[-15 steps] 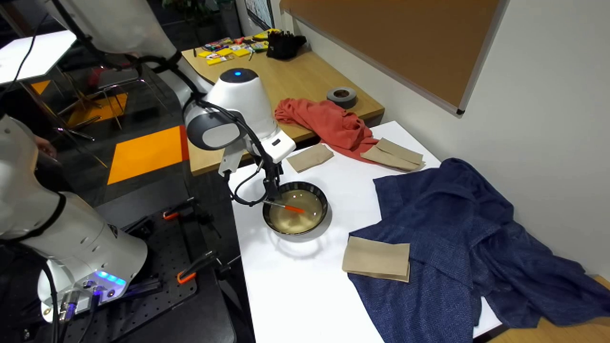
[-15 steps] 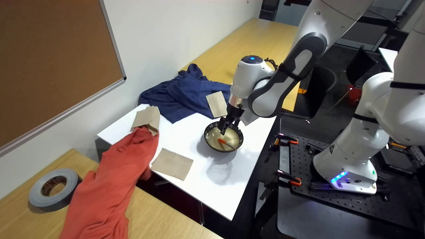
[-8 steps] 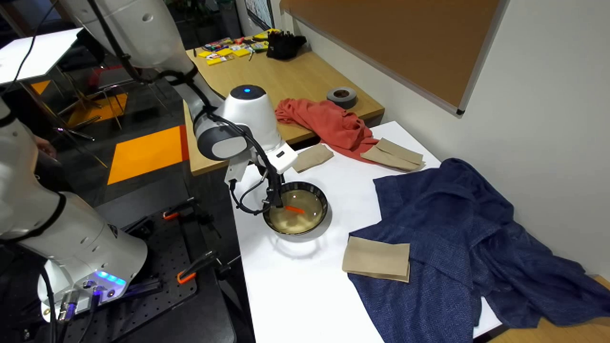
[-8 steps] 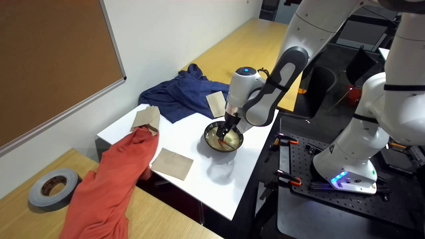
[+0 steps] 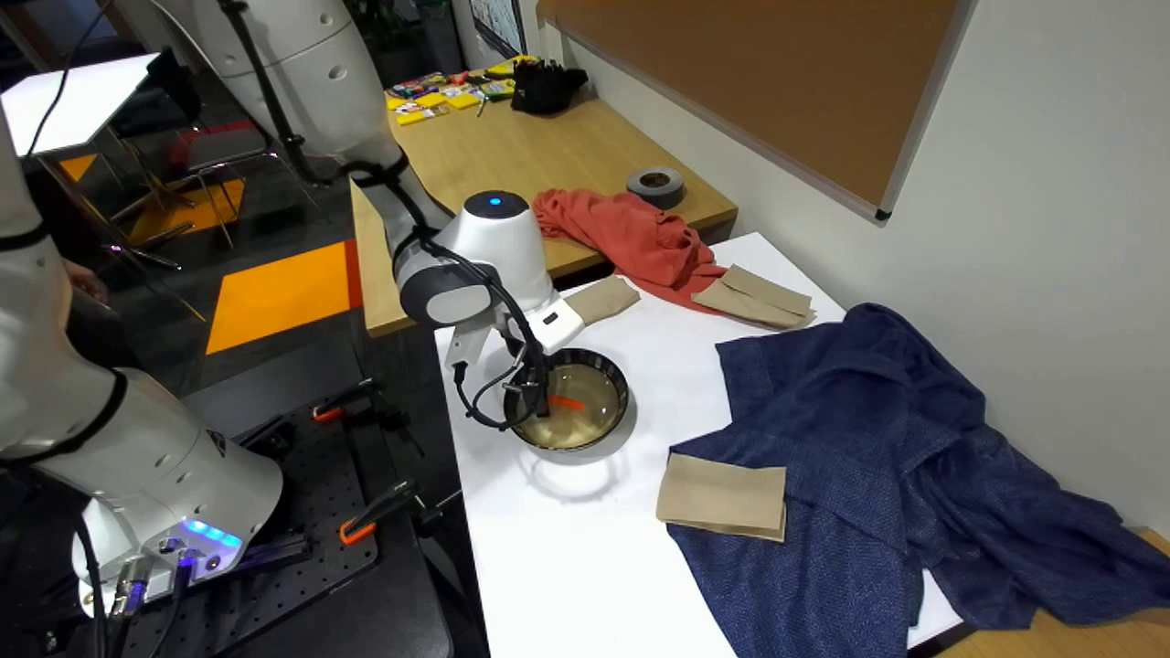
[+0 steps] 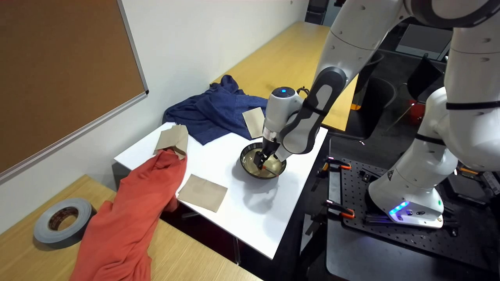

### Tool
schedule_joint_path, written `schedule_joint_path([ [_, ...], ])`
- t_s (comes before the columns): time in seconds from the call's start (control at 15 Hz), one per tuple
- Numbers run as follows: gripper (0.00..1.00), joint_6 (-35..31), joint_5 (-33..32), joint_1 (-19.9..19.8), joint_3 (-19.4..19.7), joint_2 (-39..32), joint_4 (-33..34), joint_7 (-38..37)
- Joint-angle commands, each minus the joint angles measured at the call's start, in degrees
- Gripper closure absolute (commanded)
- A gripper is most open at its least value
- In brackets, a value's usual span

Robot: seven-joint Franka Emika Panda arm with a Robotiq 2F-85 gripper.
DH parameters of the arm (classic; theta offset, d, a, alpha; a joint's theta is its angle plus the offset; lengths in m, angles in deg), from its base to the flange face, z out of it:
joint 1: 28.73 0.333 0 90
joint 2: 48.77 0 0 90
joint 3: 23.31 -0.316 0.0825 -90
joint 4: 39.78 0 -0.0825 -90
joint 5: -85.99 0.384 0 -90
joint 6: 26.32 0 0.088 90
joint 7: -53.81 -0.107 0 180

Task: Put the pen in the bowl then remove the pen and put it on the table

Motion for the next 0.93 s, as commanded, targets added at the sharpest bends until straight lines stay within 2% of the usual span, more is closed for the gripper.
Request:
schedule_joint_path([
  [0.0, 0.25, -1.33, 1.81, 0.97, 0.62, -2.13, 1.26, 1.12],
  [0.07, 0.26, -1.37, 1.84, 1.07, 0.72, -2.46, 1.43, 1.06],
  [0.67, 0.95, -0.84, 3.17, 0.25, 0.12, -3.19, 2.31, 1.32],
  [0.73, 1.0, -0.7, 3.33, 0.16, 0.05, -2.93, 2.22, 1.38],
  [0.87, 0.97, -0.43, 3.65, 0.19, 0.25, -1.69, 1.55, 1.27],
])
